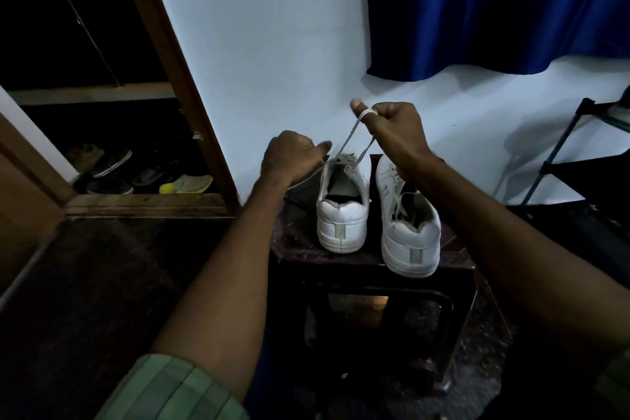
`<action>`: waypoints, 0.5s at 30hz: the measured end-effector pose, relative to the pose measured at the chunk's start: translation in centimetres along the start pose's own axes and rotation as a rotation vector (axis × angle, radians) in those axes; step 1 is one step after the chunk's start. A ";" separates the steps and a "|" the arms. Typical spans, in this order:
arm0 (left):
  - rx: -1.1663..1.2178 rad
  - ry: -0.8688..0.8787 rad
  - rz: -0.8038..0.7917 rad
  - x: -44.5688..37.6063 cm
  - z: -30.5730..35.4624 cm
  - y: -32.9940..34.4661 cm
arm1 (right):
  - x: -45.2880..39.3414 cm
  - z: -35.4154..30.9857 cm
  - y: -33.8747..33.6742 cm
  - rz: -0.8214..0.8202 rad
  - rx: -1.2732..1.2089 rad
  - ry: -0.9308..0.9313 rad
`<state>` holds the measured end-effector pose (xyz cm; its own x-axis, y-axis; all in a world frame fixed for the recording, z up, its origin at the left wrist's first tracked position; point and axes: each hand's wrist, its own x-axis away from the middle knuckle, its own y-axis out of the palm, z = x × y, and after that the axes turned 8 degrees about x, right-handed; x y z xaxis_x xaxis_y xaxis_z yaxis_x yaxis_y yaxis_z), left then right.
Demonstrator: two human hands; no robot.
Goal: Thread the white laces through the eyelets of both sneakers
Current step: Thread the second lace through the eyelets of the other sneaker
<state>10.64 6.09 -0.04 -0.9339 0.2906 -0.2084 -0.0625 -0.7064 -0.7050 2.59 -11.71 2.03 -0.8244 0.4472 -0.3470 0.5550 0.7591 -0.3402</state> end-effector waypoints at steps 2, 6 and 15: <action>0.415 -0.078 0.072 0.2 0.5 0.2 | -0.3 0.3 0.0 -0.049 0.061 -0.052; 1.180 -0.290 0.050 0.0 1.8 -0.3 | -0.4 0.9 0.5 -0.276 0.076 -0.031; -0.152 0.030 -0.076 -0.5 -1.8 0.0 | 0.6 1.1 1.9 -0.332 0.504 -0.216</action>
<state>11.72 7.16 -1.15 -0.9173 0.3604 -0.1694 -0.0763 -0.5765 -0.8136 3.26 -10.54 0.22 -0.9495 0.0812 -0.3031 0.3017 0.5014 -0.8109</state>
